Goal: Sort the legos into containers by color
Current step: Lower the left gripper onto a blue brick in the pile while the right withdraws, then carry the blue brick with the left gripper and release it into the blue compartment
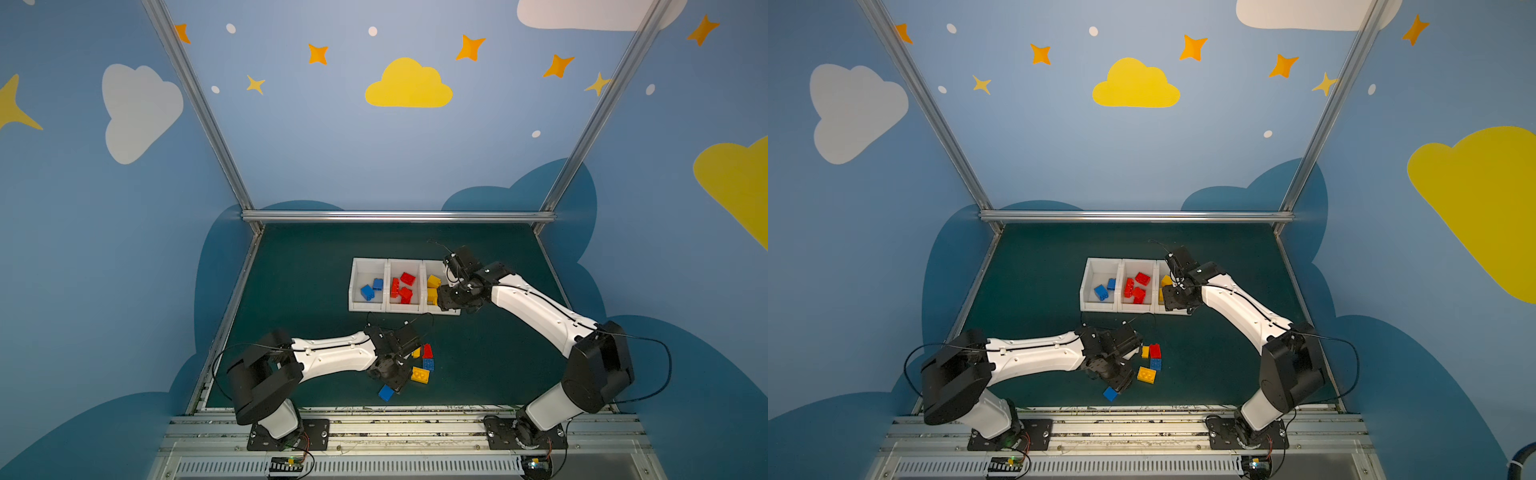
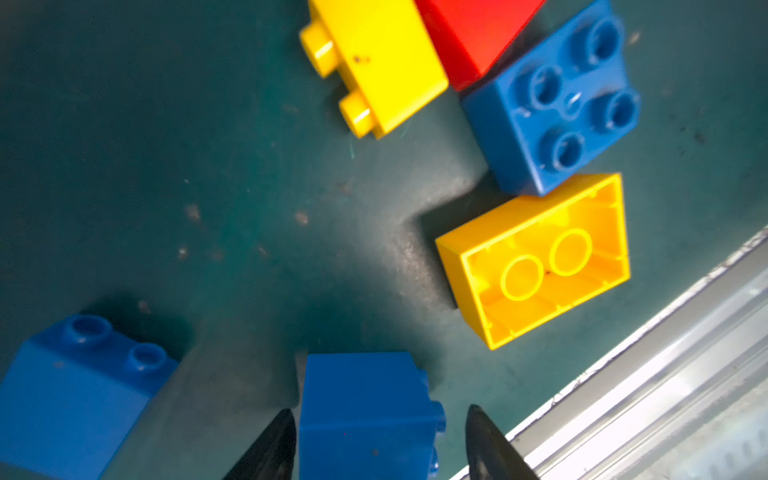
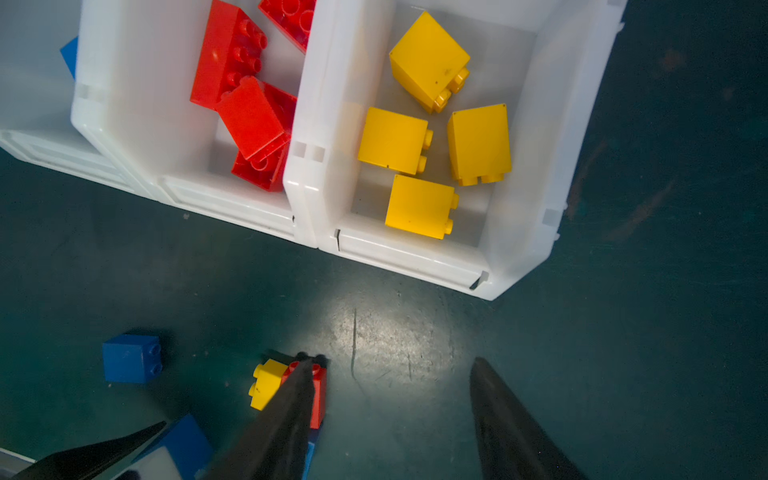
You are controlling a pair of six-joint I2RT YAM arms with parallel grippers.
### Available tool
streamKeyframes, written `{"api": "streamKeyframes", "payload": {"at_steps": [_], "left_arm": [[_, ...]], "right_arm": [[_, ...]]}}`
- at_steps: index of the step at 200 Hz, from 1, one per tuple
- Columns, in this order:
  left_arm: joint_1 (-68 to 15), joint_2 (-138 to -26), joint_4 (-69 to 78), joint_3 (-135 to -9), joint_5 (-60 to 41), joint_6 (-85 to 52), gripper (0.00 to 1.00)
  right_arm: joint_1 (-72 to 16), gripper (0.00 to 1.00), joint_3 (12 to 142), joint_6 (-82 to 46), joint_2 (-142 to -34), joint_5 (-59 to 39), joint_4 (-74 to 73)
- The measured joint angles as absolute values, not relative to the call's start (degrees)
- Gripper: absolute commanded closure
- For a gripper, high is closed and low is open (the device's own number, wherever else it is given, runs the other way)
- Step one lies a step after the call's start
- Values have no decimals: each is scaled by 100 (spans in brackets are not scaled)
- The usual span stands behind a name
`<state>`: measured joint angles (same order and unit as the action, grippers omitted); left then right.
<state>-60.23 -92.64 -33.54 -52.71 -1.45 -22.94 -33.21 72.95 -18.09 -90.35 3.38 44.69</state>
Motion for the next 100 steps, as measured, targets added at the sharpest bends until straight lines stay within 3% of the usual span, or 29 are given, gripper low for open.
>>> {"api": "streamKeyframes", "payload": {"at_steps": [57,100], "left_arm": [[-6040,-9531,-3404,-5430,-119,-2178,58],[-6042,-9627,-3413,-5542,-91,-2097,62]], "right_arm": [[-3319,40,7290,-1826,-9026,338,4458],[-3315,40,7290,-1865,-9026,338,4458]]}}
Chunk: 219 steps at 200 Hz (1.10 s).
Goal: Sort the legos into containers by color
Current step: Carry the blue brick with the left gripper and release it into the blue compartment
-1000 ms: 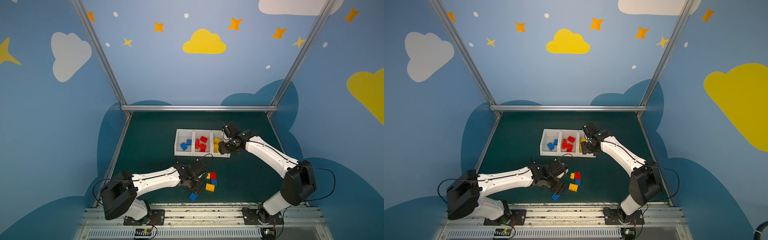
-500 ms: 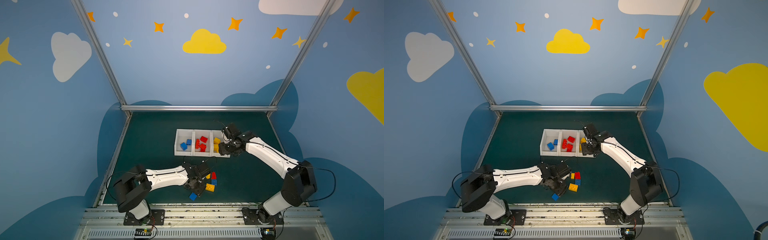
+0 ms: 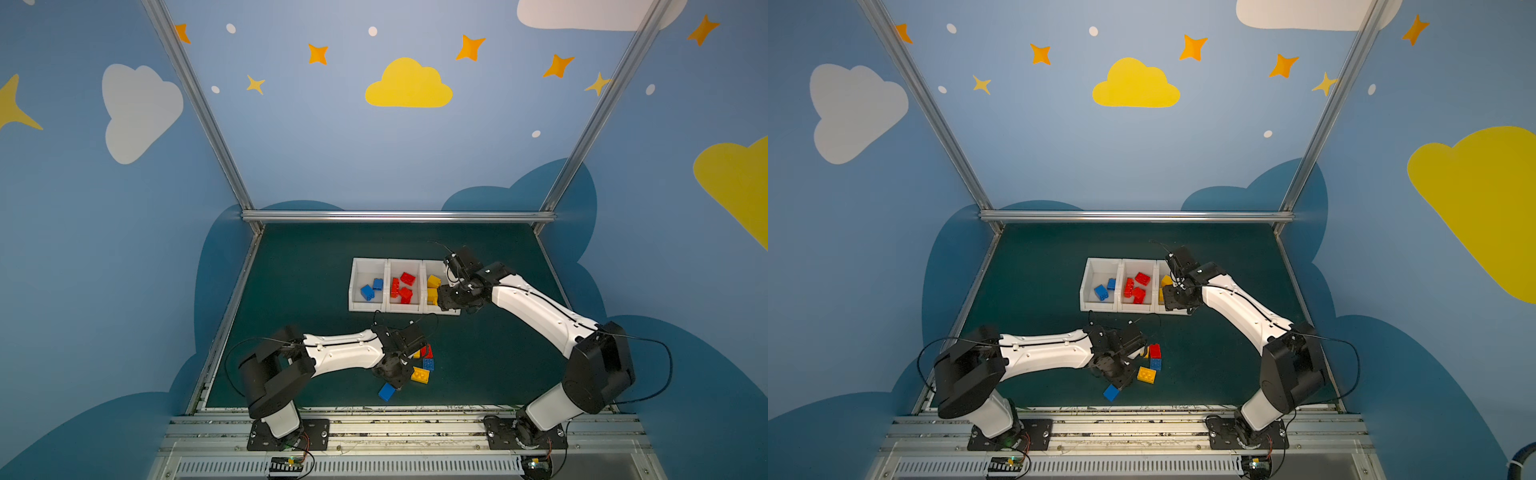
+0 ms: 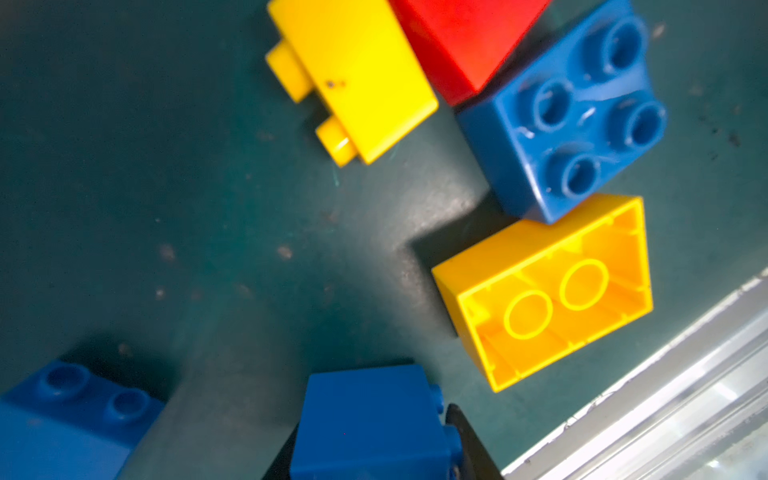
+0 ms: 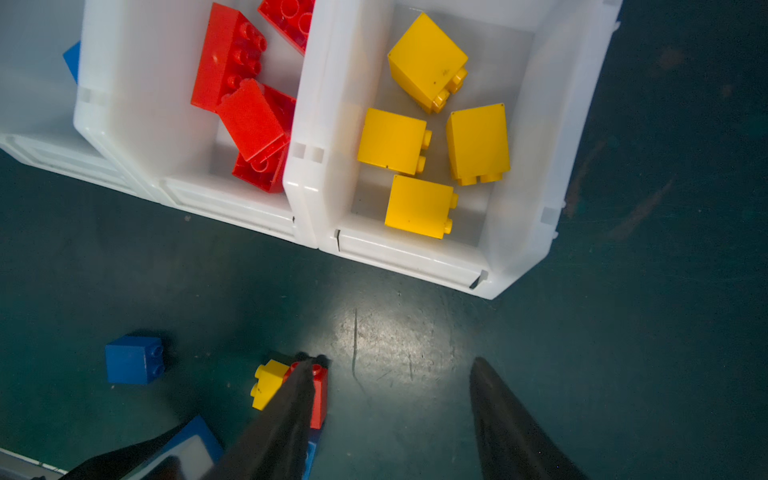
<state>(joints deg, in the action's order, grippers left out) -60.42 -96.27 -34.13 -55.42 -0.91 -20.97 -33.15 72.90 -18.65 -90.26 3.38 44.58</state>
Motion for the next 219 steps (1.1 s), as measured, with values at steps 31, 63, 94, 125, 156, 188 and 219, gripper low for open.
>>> {"api": "streamKeyframes", "payload": {"at_steps": [31,63,94,125,156,188,219], "left_arm": [[-6042,-9640,-3457,-5581,-56,-2078,62],[-5892,-9631,-3708,-5927,14,-1841,63],[-5295,-9461,-3817,-6525,113,-1466,62],[-4447,-9207,-3723,-7098,349,-1162,61],[-3433,-9225,-3389,-7478,432,-972,61],[-2635,-9647,-3214,-7911,386,-869,61],[-2438,-10243,-3203,-8206,287,-784,61]], "right_arm": [[-3308,41,7290,-1898,-9026,340,4458],[-3301,41,7290,-1907,-9026,340,4458],[-3297,41,7290,-1907,-9004,344,4460],[-3275,41,7282,-1907,-8897,355,4464],[-3264,42,7271,-1911,-8783,357,4466],[-3258,42,7192,-1922,-8729,355,4466],[-3256,42,7074,-1940,-8711,355,4477]]}}
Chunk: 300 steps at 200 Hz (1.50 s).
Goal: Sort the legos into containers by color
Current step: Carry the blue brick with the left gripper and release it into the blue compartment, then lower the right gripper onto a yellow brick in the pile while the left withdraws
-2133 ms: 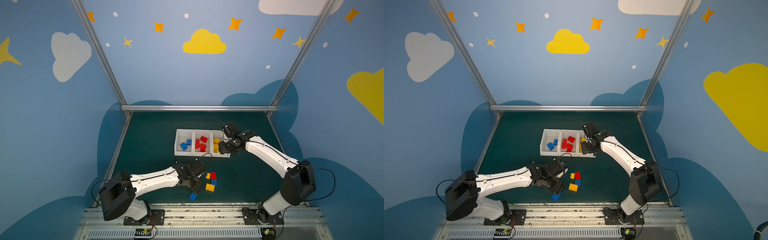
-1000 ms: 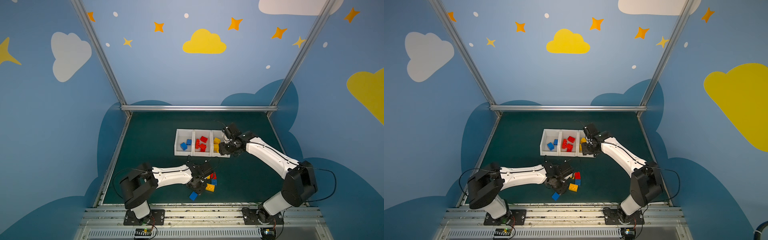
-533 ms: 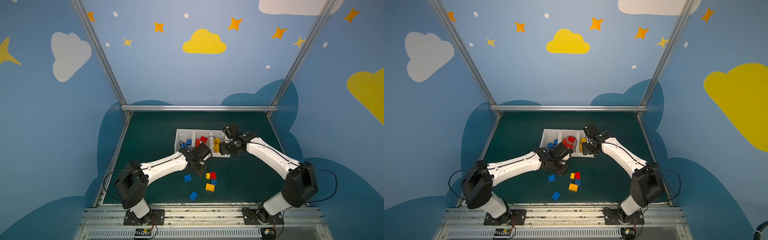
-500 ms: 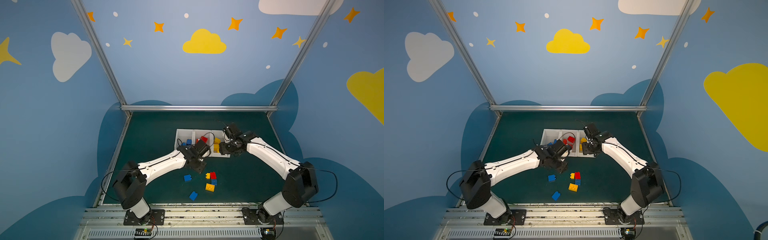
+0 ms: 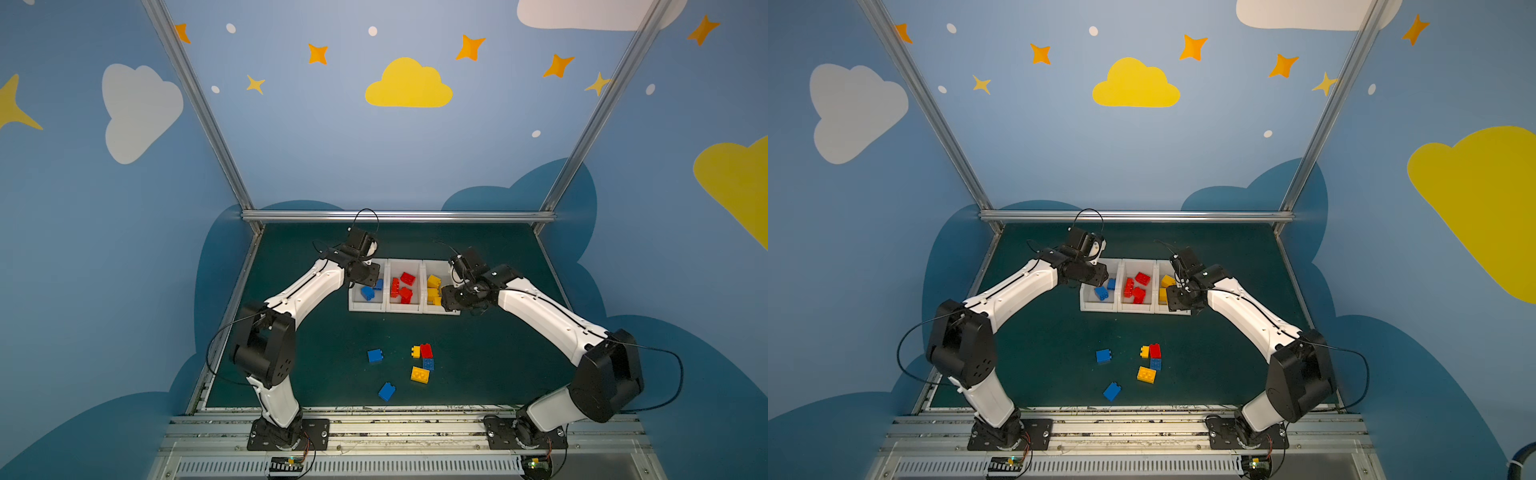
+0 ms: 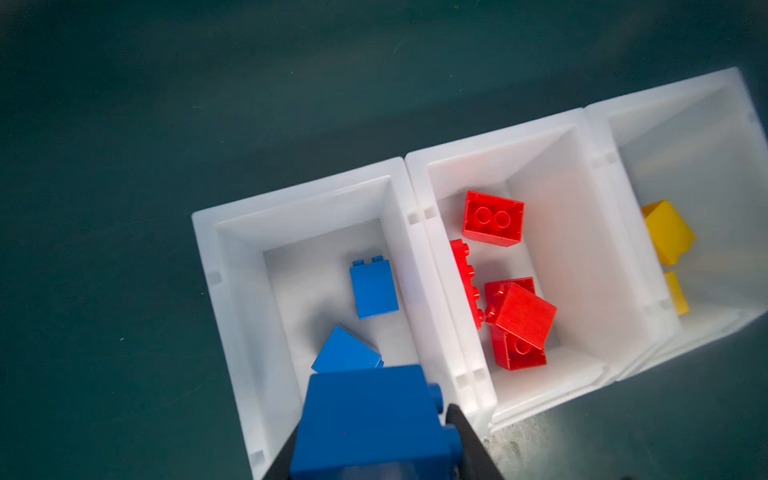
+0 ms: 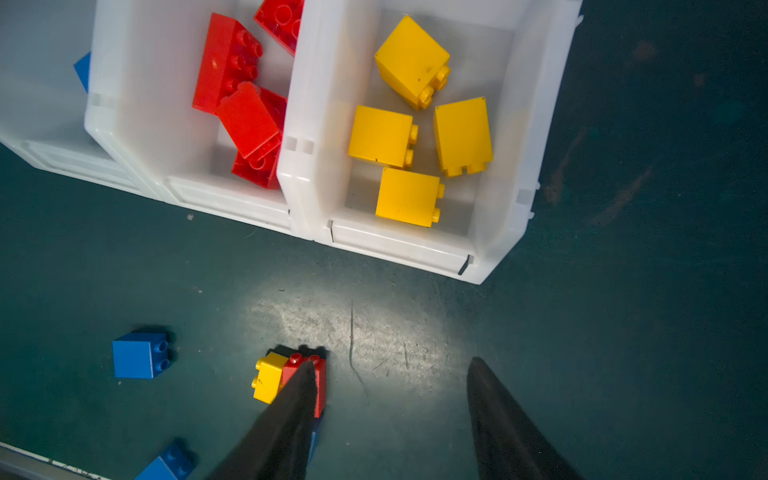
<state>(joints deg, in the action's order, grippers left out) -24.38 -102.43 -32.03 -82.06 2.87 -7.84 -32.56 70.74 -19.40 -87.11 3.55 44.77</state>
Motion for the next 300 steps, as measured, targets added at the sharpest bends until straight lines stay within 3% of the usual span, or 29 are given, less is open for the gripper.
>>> {"api": "streamKeyframes", "payload": {"at_steps": [109,221,300], "left_arm": [[-2322,-10704,-3153,-8383,257,-810,43],[-2314,-10580,-3100,-8353,274,-827,42],[-2311,-9804,-3020,-7782,292,-886,42]], "right_arm": [[-3245,41,7006,-1973,-8565,342,4480],[-3245,41,7006,-1973,-8473,344,4504],[-3275,41,6818,-2038,-8453,252,4574]]}}
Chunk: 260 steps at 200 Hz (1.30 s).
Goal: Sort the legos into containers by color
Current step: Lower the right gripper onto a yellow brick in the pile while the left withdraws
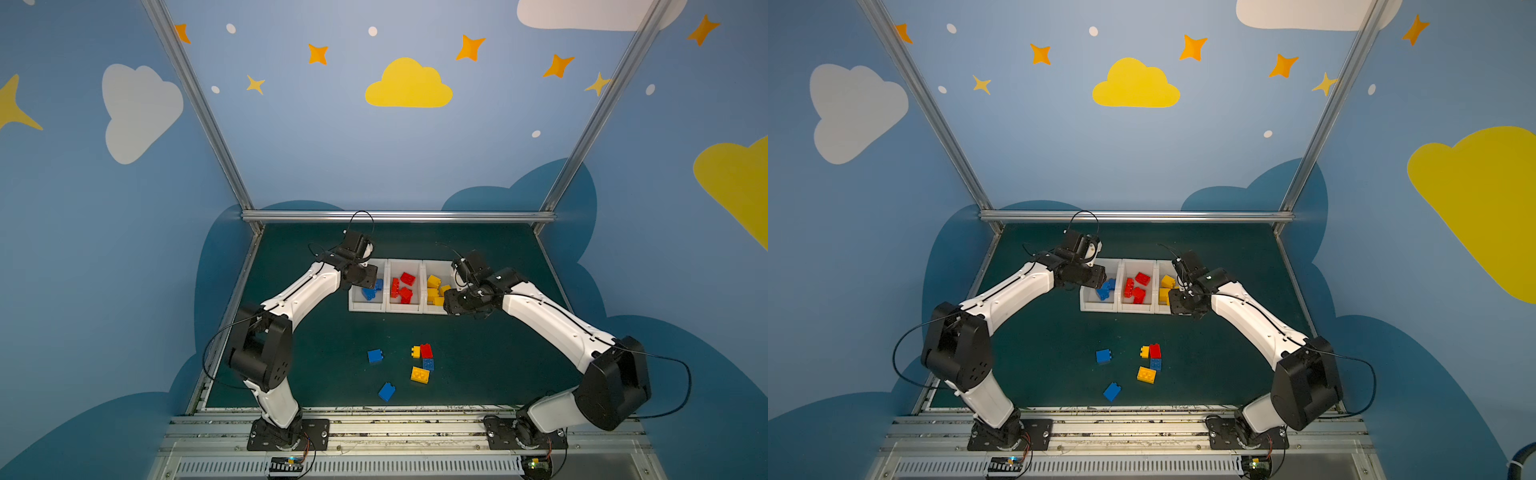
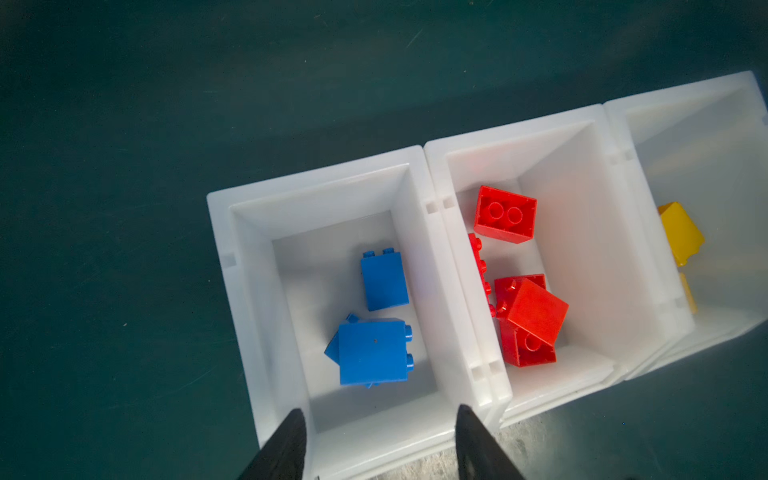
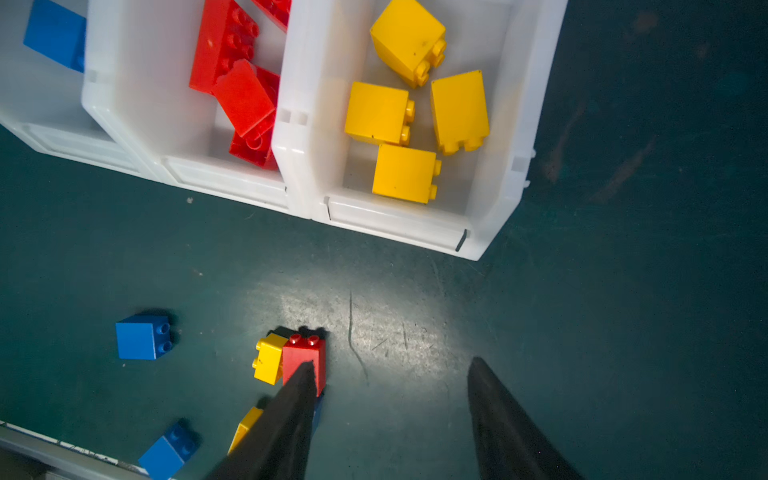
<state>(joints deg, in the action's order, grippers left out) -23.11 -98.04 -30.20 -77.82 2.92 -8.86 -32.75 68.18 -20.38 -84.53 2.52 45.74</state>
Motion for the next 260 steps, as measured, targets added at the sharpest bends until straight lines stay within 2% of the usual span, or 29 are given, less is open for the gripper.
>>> {"api": "streamKeyframes", "payload": {"at_steps": [68,163,220,260], "left_arm": [[-2235,-8525,-2860,-6724,454,-1109,40],[-2062,-6936,-2749,-5284,725,-1651,39],[-1946,-6313,-2753,-4792,803,-1900,39],[-1942,-6047,-2694,-4473,862,-2064,38]], "right_arm": [[-4023,41,6265,-2373,-8488,58,4615],[-5205,41,6243,-2698,-9174,-165,4604],[-6069,40,6248,-1892,-9378,-272,4595],[-6366,39,6298,-1079,-9524,-272,4534]]}}
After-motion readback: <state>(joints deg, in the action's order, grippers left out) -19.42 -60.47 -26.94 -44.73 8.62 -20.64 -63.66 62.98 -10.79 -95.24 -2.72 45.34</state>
